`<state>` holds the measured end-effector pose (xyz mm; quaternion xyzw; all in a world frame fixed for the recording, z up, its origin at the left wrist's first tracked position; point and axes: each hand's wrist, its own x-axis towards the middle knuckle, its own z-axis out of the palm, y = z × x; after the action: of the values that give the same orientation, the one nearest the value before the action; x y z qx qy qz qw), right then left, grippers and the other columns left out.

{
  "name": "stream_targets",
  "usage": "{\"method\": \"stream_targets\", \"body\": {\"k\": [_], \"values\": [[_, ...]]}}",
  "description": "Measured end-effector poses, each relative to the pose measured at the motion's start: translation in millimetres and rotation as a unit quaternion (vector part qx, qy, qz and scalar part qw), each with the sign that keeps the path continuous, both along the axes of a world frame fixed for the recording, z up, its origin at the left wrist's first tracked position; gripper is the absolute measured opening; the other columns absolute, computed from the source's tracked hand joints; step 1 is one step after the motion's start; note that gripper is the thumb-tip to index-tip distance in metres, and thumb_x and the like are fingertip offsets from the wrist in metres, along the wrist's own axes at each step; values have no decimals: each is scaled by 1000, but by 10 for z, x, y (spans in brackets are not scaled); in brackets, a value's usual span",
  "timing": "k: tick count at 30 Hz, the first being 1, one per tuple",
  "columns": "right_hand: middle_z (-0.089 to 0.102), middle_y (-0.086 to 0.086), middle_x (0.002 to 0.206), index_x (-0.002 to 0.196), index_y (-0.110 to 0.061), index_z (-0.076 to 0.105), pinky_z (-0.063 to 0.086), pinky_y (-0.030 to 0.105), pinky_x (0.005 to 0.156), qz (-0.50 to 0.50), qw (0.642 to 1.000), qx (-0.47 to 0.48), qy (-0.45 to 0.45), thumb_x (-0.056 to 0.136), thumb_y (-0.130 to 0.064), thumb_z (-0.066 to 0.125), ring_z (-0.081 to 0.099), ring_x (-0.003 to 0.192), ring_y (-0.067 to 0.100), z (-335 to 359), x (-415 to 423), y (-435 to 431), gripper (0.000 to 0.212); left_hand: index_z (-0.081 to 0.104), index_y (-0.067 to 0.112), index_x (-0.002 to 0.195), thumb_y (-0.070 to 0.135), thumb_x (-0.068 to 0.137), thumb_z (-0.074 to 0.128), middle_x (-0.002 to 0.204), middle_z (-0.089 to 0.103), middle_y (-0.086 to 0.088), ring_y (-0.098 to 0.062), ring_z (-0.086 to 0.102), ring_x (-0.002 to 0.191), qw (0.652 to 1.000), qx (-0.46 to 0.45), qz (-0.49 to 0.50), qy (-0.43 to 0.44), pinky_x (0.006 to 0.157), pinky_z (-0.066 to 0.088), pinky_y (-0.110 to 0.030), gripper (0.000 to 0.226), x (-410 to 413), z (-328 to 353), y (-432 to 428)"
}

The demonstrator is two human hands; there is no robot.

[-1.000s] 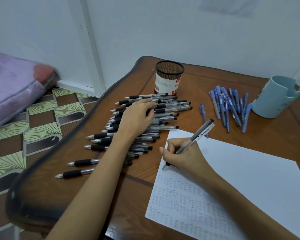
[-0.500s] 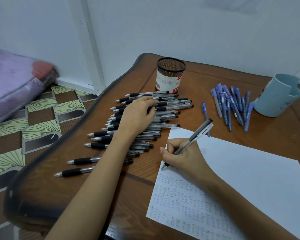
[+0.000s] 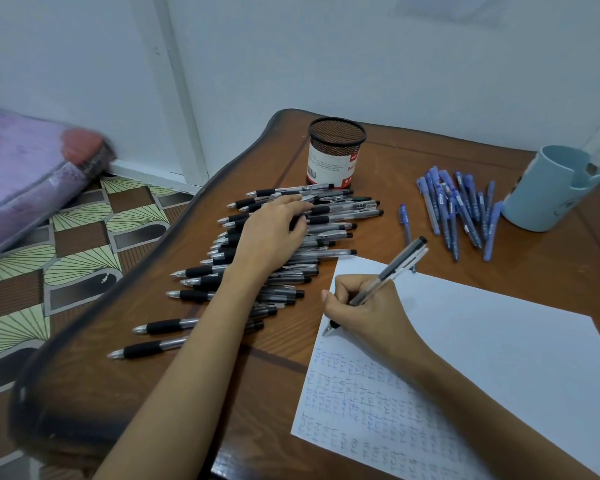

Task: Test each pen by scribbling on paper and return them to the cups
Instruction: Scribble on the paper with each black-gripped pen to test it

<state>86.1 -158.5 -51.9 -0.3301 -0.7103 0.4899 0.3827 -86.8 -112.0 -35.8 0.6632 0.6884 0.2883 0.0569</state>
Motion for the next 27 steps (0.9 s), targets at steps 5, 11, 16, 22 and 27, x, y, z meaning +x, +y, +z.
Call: {"method": "stream_targets", "body": {"k": [5,11,16,22,27], "values": [[36,-8,43,46,-17,37,34,11,51,5,1000,2,-16,83,4,61,35,44,3,4,-8,-2,49,58,23,129,22,97,45,142,48,3,-15,44,129,1000,1,0,1,101,38,-32,35,-6,7,-1],[35,-8,43,48,-14,37,34,11,51,-3,1000,3,-13,84,5,59,35,44,2,8,-14,-2,46,57,23,130,23,97,44,142,47,4,-14,43,129,1000,-1,2,3,102,38,-32,35,-5,7,7],[36,-7,44,48,-14,38,33,10,51,-8,1000,11,-21,84,3,60,37,45,3,14,-4,-3,45,57,23,129,22,97,44,142,48,3,-15,44,129,1000,-1,-1,0,101,39,-32,35,-18,-1,16],[36,-7,43,48,-13,37,33,10,50,-15,999,14,-32,83,5,59,36,45,3,10,-10,-7,44,57,23,130,22,97,44,142,48,4,-14,44,128,1000,2,-1,0,100,38,-30,35,-11,-10,12],[43,-9,45,52,-15,41,36,10,51,-17,999,4,-32,87,-7,63,45,47,1,39,3,-32,43,57,23,130,22,97,44,142,47,4,-13,44,128,1000,-1,-3,0,101,37,-29,35,-8,-13,12]]}}
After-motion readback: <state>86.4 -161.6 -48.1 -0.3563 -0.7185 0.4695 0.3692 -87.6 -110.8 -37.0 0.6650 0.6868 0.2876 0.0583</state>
